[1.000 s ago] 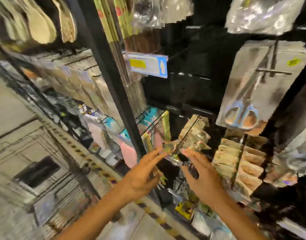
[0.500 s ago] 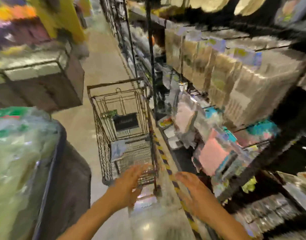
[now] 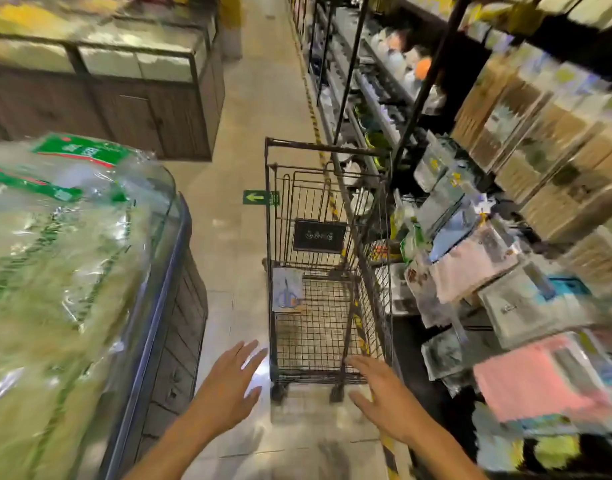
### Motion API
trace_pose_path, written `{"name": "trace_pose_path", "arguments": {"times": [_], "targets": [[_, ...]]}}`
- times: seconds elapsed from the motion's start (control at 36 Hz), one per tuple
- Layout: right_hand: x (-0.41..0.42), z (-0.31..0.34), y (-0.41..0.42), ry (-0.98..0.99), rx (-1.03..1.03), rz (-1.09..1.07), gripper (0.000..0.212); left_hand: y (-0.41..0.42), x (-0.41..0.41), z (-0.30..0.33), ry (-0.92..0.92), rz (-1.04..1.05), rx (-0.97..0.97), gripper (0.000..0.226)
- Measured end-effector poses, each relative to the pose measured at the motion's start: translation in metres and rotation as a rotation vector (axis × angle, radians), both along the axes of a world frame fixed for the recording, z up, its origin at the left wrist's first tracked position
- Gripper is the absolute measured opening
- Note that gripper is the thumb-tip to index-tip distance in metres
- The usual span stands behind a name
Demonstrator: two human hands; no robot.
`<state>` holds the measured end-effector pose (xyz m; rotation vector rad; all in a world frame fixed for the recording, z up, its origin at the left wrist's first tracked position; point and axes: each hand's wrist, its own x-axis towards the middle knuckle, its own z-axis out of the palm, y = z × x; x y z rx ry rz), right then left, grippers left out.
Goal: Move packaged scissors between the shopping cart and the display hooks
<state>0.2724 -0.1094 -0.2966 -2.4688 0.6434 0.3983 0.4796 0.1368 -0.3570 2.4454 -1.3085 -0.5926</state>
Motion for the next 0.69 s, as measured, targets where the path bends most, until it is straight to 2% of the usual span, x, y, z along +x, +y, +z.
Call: {"name": "trace_pose_path", "arguments": {"times": [0.31,0.53,0.64,0.69], "targets": [[0.06,-0.034,-0.05,0.092,0.04,0.016,0.062,-0.03,0.043,-0.034,0.07,-0.007,0.115,0.067],[0.133,-0.083,-0.128,0.106,0.096,-0.009,0.062,-0.129,0.094,-0.049,0.07,-0.018,0.153,0.068],[0.17,-0.105,-0.164,0.133,0.147,-0.003,0.057,-0.175,0.113,-0.069,0.164,-0.024,0.271,0.072],[0.185,-0.117,-0.178,0.13,0.18,-0.012,0.055,-0.194,0.117,-0.082,0.193,-0.018,0.27,0.072]]}}
